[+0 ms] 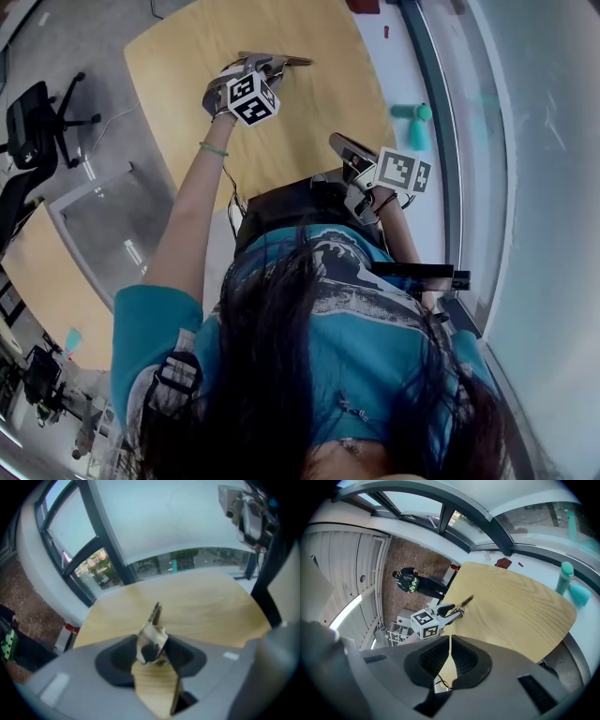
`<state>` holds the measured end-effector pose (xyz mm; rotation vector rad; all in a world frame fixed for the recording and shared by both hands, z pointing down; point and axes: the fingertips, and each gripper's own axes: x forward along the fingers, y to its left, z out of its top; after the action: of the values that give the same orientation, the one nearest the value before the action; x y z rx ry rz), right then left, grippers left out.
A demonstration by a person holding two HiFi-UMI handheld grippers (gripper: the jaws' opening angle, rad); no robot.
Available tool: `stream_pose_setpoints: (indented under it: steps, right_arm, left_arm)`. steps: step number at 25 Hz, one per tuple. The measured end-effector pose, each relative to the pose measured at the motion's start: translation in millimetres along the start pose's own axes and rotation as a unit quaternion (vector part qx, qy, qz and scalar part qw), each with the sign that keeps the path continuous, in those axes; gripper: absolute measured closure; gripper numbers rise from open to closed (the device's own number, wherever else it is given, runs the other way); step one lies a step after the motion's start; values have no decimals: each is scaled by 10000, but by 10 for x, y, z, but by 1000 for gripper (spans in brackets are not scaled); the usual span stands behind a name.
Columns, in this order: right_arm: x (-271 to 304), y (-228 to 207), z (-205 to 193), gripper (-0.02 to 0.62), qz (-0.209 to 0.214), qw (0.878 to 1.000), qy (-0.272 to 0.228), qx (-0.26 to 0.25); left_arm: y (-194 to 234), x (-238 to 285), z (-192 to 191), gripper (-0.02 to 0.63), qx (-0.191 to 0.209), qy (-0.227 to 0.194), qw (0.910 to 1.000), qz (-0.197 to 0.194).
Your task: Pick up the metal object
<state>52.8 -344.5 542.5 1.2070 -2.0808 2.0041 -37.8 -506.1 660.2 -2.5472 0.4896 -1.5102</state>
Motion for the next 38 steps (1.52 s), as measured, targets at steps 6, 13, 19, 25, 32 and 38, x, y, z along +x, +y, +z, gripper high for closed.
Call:
stream_pose_setpoints:
  steps: [6,13,19,25,32,38]
  right_arm:
    - [41,27,-47,572,39,9999,151,-52]
    - [61,37,-77,572,84,9996,244,-85]
    - [66,60,-108,572,159,9993,298,-140]
    - [27,131,-290,572,304,9981,435,-308]
    - [-277,18,-558,572,566,9954,552,-541]
    - [-625,-41,-1011,572,745,9919,753,-700]
  left_arm:
    - [4,57,29,462,206,114,9996,132]
    - [-20,-43,30,519,-35,64,9994,327]
    - [-63,-293,46,534,-772,-159,9955,518]
    - [-359,-728,151,538,-1185,-473,9891,736]
    - [-1071,-1174,438,541,-1360,-692,9828,1040]
    - [-1861,-1610,530,543,-1670,-709,9751,1277]
